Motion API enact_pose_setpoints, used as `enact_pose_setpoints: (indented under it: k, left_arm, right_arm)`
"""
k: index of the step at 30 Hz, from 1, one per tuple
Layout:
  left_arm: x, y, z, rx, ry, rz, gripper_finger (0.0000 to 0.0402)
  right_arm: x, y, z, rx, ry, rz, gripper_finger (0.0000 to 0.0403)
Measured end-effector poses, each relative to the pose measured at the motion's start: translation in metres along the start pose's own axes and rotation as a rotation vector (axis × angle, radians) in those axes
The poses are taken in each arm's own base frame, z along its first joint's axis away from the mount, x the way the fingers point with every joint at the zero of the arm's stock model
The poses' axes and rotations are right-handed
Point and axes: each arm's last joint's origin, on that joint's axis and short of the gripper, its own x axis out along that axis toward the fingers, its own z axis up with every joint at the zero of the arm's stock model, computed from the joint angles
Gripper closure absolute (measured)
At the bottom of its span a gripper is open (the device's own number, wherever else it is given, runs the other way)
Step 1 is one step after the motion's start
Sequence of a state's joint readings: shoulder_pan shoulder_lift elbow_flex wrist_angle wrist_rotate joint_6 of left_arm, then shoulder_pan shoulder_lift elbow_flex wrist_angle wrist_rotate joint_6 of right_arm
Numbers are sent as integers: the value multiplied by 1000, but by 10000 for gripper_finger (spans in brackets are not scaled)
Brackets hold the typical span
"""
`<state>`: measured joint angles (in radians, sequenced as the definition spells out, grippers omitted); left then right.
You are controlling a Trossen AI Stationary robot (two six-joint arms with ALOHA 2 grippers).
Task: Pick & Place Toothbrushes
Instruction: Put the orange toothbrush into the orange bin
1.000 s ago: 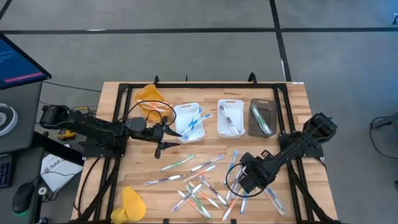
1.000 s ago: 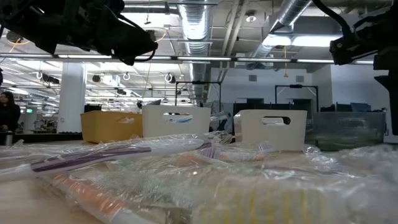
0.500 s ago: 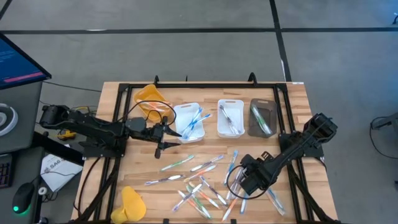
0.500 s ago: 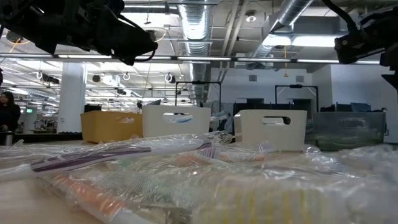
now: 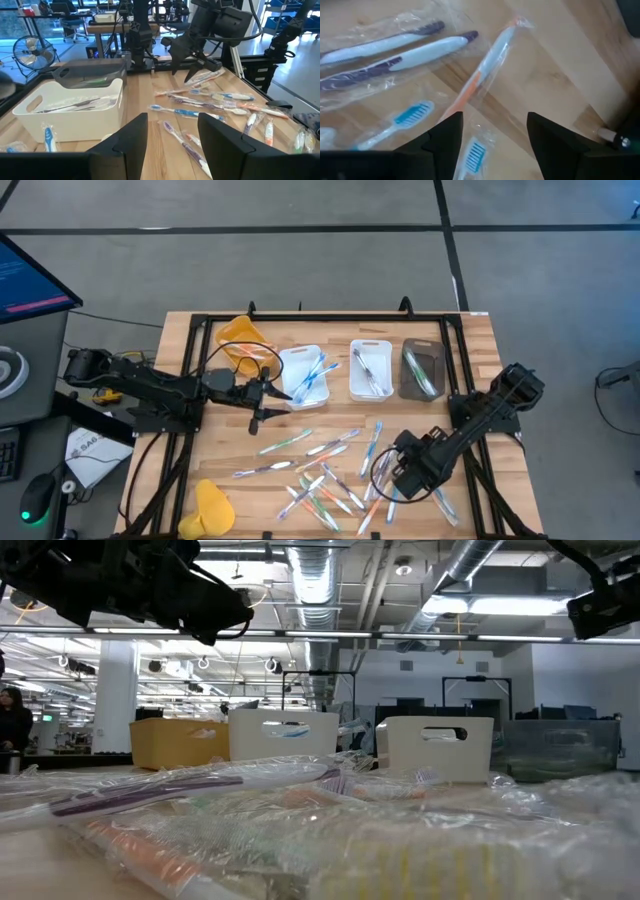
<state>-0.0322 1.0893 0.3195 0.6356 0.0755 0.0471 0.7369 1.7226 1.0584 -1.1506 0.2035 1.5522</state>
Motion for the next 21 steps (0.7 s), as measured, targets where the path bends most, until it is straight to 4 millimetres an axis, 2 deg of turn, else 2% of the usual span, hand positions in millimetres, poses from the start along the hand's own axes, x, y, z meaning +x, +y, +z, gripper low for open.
enact_pose_setpoints:
  k: [9,14,16,21]
  left_arm:
    - [0,0,0,0,0,1,233]
    - [0,0,0,0,0,5,233]
    - [0,0,0,0,0,5,233]
    - [0,0,0,0,0,5,233]
  right_arm:
    - [0,1,-1,-63,-1,10,187]
    - [-2,4,-6,-251,-11,42,186]
    - [-4,0,-5,-296,-4,0,186]
    - [-12,-21,-3,-228,-22,-227,188]
